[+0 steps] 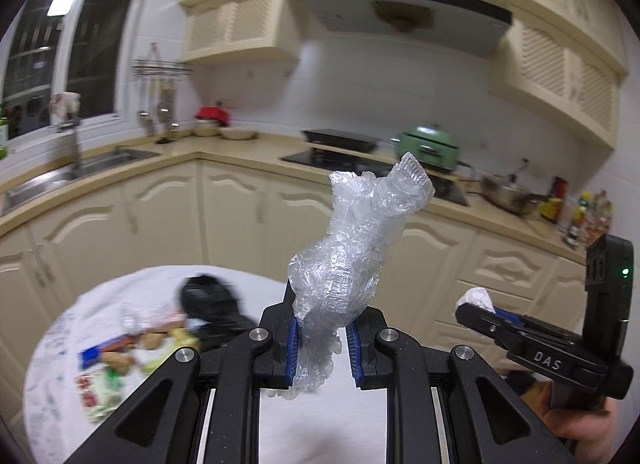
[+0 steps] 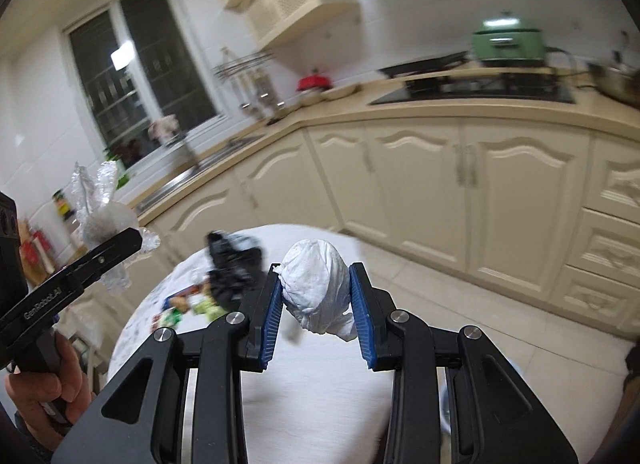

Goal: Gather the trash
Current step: 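Lift both held items and carry them to the blue wastebasket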

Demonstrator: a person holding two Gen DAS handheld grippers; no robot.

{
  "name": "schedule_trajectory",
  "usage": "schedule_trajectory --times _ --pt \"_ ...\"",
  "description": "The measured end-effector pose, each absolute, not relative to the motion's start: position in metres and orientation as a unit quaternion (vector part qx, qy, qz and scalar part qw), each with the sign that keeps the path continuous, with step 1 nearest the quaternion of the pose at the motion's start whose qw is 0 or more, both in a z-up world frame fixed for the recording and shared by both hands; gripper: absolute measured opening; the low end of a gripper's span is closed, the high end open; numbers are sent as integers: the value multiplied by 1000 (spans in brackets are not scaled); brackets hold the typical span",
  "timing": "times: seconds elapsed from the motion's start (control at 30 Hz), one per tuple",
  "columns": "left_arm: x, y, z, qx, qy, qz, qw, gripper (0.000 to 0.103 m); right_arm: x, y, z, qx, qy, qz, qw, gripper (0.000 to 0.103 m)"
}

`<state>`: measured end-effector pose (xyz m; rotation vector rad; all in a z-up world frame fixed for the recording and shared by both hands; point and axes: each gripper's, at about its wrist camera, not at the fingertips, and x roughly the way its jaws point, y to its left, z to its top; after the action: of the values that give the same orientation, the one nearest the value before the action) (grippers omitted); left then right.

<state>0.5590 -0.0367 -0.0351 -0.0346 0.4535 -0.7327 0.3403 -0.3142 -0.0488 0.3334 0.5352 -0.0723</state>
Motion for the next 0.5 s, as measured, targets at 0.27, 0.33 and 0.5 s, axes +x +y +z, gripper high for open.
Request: schedule_trajectory --times 0.27,0.33,0.5 --pt "569 -103 -41 1 251 -434 865 17 296 -391 -54 190 256 -128 939 33" --pt "569 -119 -47 10 262 -447 855 17 291 -409 -62 195 263 -151 933 33" --pt "586 -162 -63 34 313 -476 821 17 284 -452 -98 218 298 -187 910 33"
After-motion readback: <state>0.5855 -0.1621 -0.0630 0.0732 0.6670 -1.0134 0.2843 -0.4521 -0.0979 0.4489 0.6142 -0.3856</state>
